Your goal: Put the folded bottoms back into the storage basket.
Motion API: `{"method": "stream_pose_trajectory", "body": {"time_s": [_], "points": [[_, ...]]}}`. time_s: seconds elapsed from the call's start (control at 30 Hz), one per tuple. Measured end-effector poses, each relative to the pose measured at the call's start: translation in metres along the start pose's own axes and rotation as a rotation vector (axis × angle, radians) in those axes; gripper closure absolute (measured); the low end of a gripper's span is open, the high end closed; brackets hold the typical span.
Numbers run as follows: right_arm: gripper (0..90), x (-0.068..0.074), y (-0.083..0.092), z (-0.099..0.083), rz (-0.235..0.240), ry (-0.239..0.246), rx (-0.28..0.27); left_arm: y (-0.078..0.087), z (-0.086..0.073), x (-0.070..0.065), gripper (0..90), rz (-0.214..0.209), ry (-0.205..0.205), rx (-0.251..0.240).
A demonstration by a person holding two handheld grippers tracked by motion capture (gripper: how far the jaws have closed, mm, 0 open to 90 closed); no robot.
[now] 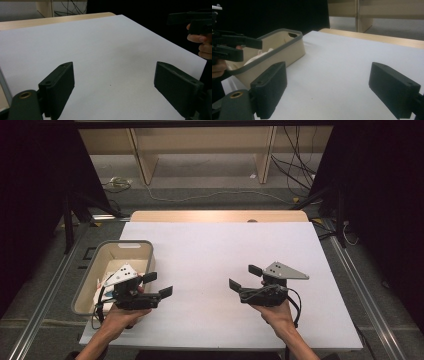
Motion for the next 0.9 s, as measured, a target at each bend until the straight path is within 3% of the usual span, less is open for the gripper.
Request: {"method": "stream_pose_trajectory", "body": {"time_s": [0.23, 0.33, 0.63, 0.9], "points": [[14.4, 0.0, 0.01, -0.006, -0.021, 0.019, 0.009, -0.001, -0.001, -0.002, 15.4, 0.009, -0.034, 0.011], [14.3, -0.001, 0.014, -0.008, -0.027, 0.025, 0.008, -0.001, -0.001, -0.002, 15.4, 0.002, -0.02, 0.005], [14.3, 0.001, 0.027, -0.014, -0.044, 0.05, 0.019, -0.002, -0.003, -0.004, 15.4, -0.009, -0.028, 0.012], [14.4, -0.004, 0.039, -0.018, -0.071, 0.032, 0.013, 0.0, -0.003, -0.006, 15.4, -0.021, -0.029, -0.005]]}}
Point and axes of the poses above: each handheld gripper's, and its own axes: y roughly backward along the jaws, z roughly out of its top, x roughly to its left, the point moved 1 cm from there along -y, roughly forward along the jaws, and after that the axes turned 9 degrees about -x, right-handed, at the moved point
